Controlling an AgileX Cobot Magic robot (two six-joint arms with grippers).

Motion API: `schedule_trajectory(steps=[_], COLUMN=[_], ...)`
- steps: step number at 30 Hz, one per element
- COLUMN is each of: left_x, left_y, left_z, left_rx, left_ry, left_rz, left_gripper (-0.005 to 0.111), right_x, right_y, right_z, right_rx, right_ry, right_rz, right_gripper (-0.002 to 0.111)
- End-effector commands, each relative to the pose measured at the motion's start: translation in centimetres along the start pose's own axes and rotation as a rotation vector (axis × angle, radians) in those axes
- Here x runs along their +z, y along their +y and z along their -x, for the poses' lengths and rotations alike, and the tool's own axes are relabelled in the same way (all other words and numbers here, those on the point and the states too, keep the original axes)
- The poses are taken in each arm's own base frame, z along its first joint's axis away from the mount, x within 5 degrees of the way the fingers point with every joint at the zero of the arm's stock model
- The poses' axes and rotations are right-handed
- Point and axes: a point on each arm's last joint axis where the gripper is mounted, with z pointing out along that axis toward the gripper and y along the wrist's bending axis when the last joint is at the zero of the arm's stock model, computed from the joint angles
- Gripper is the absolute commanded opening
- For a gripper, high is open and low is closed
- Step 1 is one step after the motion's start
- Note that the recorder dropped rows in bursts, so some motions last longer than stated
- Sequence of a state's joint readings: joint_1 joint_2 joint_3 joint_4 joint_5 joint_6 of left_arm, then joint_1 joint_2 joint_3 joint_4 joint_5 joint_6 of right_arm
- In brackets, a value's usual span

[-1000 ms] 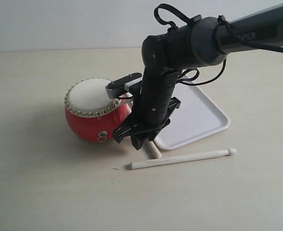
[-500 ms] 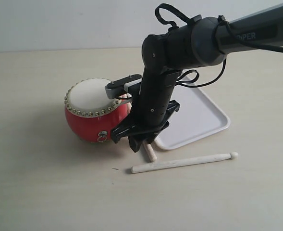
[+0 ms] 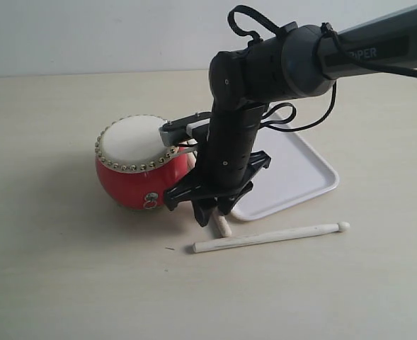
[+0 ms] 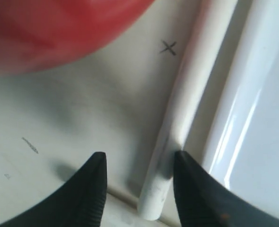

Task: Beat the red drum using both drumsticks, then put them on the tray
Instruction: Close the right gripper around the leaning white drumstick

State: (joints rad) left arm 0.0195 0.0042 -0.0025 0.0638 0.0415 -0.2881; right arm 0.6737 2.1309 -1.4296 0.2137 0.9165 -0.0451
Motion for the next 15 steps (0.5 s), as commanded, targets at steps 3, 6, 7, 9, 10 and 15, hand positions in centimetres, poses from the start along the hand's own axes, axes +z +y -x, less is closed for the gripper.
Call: schedule_trajectory(steps=[3,6,7,9,10,15], left_x=[-0.03,-0.03,-0.03,-0.03,-0.03,-0.03], left_y=[0.0,0.0,0.0,0.0,0.0,0.0], left_z=[0.05,0.05,0.05,0.05,0.05,0.05], left_rx=[0.0,0.0,0.0,0.0,0.0,0.0], left_ry=[-0.014,-0.014,-0.014,-0.014,-0.014,-0.014], left_rz=[0.0,0.0,0.0,0.0,0.0,0.0], left_gripper=[0.0,0.0,0.0,0.0,0.0,0.0], right_x=[-0.15,-0.14,-0.14,-0.15,-0.15,0.45], right_y=[0.35,0.07,-0.01,-0.17,-0.2,-0.23], right_z=[0.07,0.06,0.08,0.12,0.12,-0.01], right_rx=[0.014,0.021,0.021,0.021,0.023,0.04], right_ry=[-0.002,-0.001,-0.003,-0.008,-0.008,0.019], right_rz=[0.029,-0.002,-0.011,-0.028,-0.032,-0.025], right_gripper=[0.043,0.043,0.043,0.043,0.043,0.043])
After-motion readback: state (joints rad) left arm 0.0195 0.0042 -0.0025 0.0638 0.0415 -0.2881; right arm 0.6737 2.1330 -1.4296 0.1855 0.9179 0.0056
